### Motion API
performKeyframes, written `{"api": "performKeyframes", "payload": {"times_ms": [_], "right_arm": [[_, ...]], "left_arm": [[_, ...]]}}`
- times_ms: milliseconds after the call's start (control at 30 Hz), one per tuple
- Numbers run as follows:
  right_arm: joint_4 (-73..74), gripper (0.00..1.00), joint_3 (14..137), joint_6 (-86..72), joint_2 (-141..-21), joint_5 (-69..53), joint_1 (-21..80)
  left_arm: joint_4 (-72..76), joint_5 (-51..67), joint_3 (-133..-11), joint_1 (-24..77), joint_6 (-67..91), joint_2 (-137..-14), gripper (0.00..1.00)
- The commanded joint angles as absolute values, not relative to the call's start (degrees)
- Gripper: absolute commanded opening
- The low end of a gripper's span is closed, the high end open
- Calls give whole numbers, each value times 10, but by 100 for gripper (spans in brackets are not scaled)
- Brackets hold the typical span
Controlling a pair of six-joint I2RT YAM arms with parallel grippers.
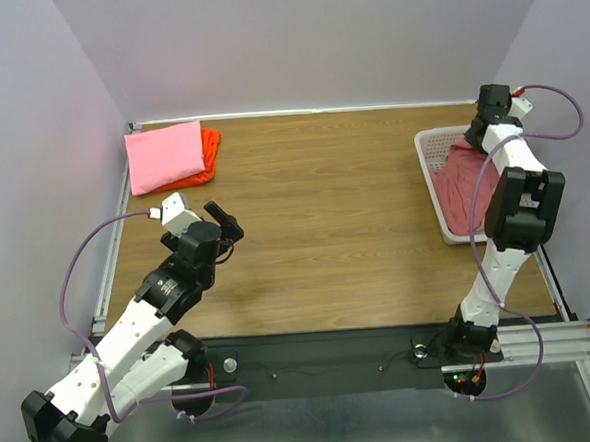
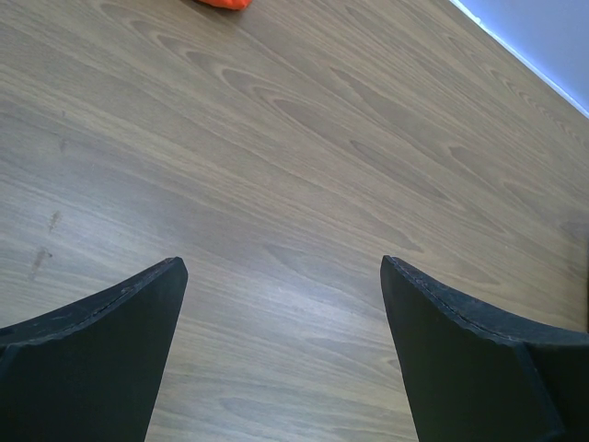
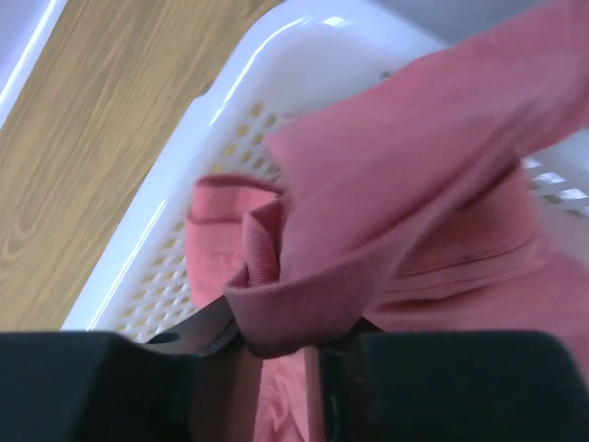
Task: Fold and stack the t-shirts
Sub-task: Grab the tshirt from the pile, then move the tshirt to the center of the board
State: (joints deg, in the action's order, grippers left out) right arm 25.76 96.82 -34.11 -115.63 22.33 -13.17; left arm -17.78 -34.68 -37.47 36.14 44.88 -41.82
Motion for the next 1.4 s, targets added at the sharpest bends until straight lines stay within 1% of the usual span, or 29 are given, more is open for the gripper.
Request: {"api": "performKeyframes", "payload": {"times_ms": [0, 33, 100, 300, 367, 400, 433, 500, 533, 600, 633, 667, 733, 767, 800, 900, 1033, 1100, 1133, 1200, 1233, 1267, 1300, 1333, 1367], "right_arm": [[250, 10, 991, -337, -1131, 272, -143], [249, 5, 991, -333, -1131, 269, -143], [249, 0, 989, -328, -1108, 258, -143], [250, 0, 1014, -293, -1005, 216, -144], [250, 0, 1042, -282, -964, 166, -143], [251, 0, 1055, -278, -953, 138, -143], [251, 0, 1067, -273, -942, 65, -143], [256, 0, 1099, -274, -927, -12, -142], [258, 0, 1131, -285, -917, -85, -141], [268, 0, 1168, -292, -913, -180, -133], [278, 0, 1217, -292, -915, -208, -125], [286, 0, 1239, -289, -919, -236, -116], [313, 0, 1306, -280, -935, -304, -67], [321, 0, 1329, -269, -940, -313, -42], [343, 0, 1346, -261, -947, -309, 19], [353, 0, 1386, -240, -967, -277, 122], [349, 1, 1440, -226, -1011, -291, 206], [348, 2, 1436, -218, -1024, -297, 227], [347, 2, 1424, -222, -1020, -269, 228], [348, 2, 1384, -214, -1005, -214, 229], [349, 2, 1309, -205, -971, -146, 229], [349, 4, 1259, -205, -949, -108, 229], [347, 11, 1203, -209, -920, -70, 228], [345, 12, 1130, -217, -894, -31, 228], [343, 13, 1000, -244, -841, 58, 229]], "left_arm": [[-164, -368, -372, 359, 450, -410, 99], [-164, -368, -373, 359, 450, -410, 98], [-164, -366, -374, 359, 451, -408, 98], [-169, -359, -377, 359, 457, -402, 98], [-168, -354, -379, 359, 461, -397, 98], [-169, -353, -379, 359, 463, -396, 98], [-170, -352, -379, 359, 464, -394, 98], [-170, -348, -380, 359, 464, -390, 98], [-170, -346, -381, 359, 466, -388, 98], [-171, -343, -386, 359, 464, -385, 98], [-172, -342, -388, 359, 464, -382, 98], [-172, -343, -389, 359, 464, -381, 98], [-172, -346, -391, 358, 465, -378, 98], [-171, -346, -391, 359, 465, -378, 99], [-169, -346, -393, 359, 463, -377, 99], [-174, -345, -400, 359, 461, -380, 98], [-199, -361, -406, 359, 477, -374, 99], [-214, -365, -407, 359, 485, -370, 99], [-217, -366, -410, 359, 493, -367, 99], [-233, -369, -410, 359, 504, -361, 99], [-238, -373, -409, 359, 518, -357, 98], [-249, -374, -409, 359, 526, -355, 98], [-254, -377, -407, 359, 535, -353, 98], [-259, -378, -406, 359, 543, -352, 98], [-263, -378, -406, 358, 554, -352, 98]]}}
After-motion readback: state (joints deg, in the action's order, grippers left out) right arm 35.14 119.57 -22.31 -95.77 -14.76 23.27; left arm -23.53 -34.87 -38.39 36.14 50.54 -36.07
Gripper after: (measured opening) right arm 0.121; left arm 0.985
